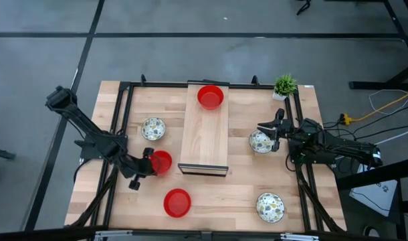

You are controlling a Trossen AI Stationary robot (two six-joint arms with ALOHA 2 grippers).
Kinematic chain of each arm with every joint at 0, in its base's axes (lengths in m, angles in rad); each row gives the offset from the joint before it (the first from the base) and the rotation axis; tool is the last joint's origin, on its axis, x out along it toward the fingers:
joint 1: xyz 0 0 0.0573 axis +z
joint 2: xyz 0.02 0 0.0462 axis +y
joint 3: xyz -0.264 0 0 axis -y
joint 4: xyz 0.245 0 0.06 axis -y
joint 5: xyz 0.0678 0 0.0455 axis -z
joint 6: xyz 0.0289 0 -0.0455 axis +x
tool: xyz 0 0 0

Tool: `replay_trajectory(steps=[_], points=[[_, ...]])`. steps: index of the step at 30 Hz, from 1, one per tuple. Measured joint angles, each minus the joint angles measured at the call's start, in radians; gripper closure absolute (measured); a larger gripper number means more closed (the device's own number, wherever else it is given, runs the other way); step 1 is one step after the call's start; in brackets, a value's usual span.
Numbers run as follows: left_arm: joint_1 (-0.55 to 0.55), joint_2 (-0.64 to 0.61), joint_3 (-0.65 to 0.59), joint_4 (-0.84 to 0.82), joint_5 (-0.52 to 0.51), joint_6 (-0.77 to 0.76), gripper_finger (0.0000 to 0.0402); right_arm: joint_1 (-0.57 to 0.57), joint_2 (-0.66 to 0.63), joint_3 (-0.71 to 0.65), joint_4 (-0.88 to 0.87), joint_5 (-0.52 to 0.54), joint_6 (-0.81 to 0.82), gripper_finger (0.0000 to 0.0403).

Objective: Pick & Place Mini bowls
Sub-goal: Stack the top red bowl on top of the red bowl on the shelf

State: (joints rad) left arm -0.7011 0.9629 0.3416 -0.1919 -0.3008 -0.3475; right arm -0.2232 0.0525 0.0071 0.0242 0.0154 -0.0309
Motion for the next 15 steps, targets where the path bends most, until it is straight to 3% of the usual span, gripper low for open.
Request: replay_trajectory(steps=[4, 15], points=[[-0.015, -0.031, 0.000, 0.000, -0.005, 0.018, 0.0398, 0.000, 0.000, 0.000, 0.000, 0.000, 0.000, 0.0328], [-0.068, -0.124, 0.000, 0.040, -0.137, 0.097, 0.0398, 0.000, 0.000, 0.000, 0.000, 0.000, 0.000, 0.0328]])
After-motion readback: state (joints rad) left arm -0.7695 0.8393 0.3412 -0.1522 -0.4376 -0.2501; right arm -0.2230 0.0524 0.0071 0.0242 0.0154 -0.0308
